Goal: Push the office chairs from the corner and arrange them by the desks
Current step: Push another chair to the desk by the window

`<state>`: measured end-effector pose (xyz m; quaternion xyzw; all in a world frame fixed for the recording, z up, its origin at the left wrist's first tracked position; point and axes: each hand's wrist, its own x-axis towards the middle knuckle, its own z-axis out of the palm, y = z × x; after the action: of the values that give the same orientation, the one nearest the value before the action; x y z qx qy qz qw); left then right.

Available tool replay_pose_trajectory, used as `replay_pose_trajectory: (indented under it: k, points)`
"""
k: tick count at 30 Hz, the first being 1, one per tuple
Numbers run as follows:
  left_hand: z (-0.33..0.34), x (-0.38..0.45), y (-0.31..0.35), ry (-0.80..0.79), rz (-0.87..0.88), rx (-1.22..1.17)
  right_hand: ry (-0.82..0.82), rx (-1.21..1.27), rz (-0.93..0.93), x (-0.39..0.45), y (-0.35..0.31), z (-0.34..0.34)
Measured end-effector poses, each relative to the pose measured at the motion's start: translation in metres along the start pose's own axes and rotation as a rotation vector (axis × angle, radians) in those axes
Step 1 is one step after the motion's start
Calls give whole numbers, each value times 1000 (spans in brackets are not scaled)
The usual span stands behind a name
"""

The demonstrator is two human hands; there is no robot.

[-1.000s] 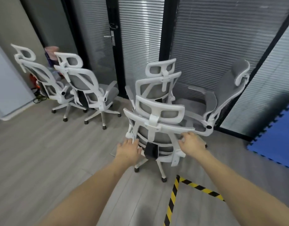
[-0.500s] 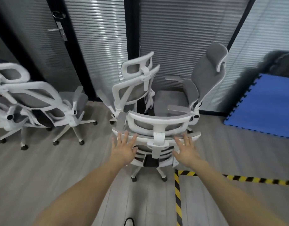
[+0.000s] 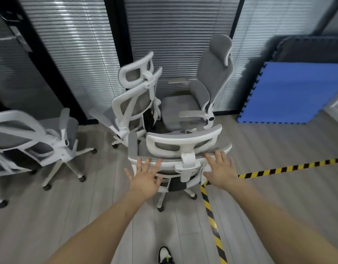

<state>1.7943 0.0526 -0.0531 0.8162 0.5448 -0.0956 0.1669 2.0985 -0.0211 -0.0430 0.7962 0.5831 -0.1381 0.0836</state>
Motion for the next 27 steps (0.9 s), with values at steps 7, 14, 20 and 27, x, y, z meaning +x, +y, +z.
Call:
replay_pose_trajectory:
  k: [7, 14, 20, 27]
  points:
    - [17, -52, 10, -29, 82, 52, -6, 44, 65, -76, 7, 20]
    - [35, -107, -10, -59, 203, 146, 169, 132, 155, -178, -15, 81]
    - [40, -152, -42, -94, 337, 144, 327, 221, 276, -266, -52, 137]
    - [52, -178, -69, 19, 403, -159, 532, 288, 498, -343, -121, 172]
